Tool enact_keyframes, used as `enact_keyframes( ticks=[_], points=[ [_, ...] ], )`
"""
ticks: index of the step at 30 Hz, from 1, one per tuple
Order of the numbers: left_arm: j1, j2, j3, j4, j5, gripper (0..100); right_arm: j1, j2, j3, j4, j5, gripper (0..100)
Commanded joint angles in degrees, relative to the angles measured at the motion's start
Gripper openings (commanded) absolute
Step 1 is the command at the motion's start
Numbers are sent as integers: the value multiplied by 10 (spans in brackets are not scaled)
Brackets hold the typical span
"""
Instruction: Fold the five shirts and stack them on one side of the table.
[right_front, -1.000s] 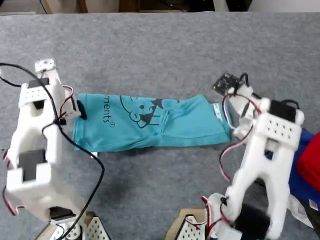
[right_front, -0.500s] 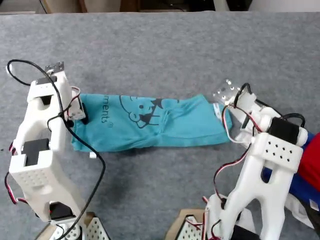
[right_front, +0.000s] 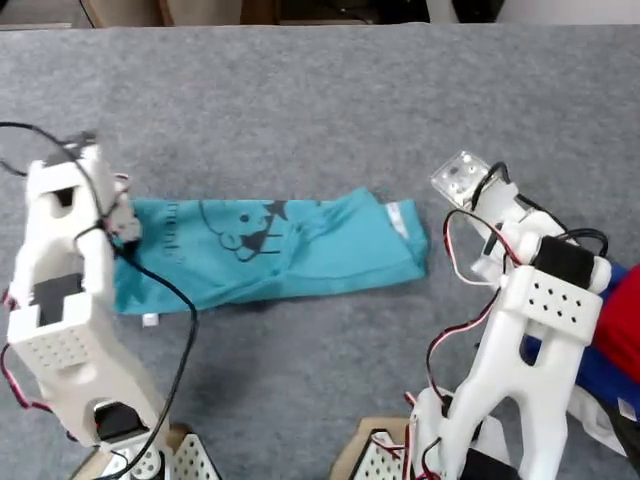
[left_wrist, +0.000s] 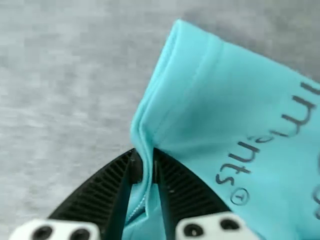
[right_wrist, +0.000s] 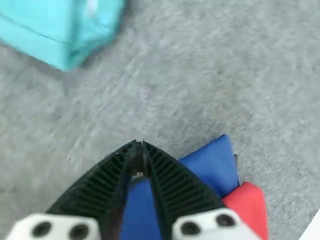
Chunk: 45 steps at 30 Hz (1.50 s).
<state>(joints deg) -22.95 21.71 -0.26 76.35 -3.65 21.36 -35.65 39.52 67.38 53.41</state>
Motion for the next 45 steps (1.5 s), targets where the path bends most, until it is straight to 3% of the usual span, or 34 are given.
enact_keyframes(
  ticks=[1, 4, 8, 11, 29, 36, 45],
  points=[
    [-35, -6, -101, 67, -23, 18, 7, -17, 55, -104, -59, 5],
    [-33, -6, -169, 134, -35, 18, 7, -17, 160, -265, -160, 6],
    [24, -6, -236, 219, -33, 19, 7, -18, 287, -486, -261, 8],
    [84, -9, -257, 245, -27, 19, 7, -18, 338, -575, -310, 9],
    [452, -5, -333, 244, 80, 19, 55, -16, 364, -626, -319, 6],
    [531, 1, -391, 244, 93, 19, 52, -16, 366, -630, -318, 6],
    [578, 149, -535, 244, 119, 19, 52, -16, 367, -630, -318, 6]
  ],
)
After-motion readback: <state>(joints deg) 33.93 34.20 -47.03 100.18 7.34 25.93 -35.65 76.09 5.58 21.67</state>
